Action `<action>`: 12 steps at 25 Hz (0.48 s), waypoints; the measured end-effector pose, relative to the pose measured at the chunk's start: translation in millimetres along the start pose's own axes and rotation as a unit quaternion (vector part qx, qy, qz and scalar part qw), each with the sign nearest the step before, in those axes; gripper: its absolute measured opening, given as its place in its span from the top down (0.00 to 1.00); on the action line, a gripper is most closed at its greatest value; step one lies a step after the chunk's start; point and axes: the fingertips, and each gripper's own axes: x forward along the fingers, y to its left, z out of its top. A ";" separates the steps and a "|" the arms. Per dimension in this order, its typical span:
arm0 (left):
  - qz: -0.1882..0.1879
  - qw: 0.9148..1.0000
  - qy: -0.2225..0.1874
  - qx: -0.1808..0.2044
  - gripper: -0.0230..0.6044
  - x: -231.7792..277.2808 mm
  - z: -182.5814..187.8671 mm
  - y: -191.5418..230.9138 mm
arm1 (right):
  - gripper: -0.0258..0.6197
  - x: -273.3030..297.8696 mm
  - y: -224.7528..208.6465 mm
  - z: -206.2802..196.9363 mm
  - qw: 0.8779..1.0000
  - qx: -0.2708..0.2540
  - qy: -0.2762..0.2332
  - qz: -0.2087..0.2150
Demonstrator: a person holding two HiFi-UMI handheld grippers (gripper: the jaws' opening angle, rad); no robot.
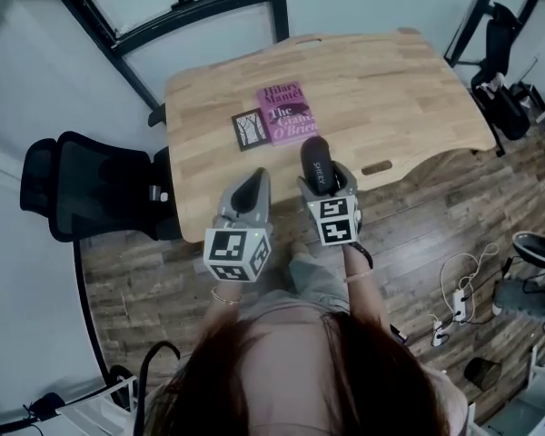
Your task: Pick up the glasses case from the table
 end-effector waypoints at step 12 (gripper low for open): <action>-0.006 1.000 -0.024 0.008 0.96 -45.0 13.3 -18.0 | 0.40 -52.8 18.5 18.4 0.999 -0.004 -0.036 -0.014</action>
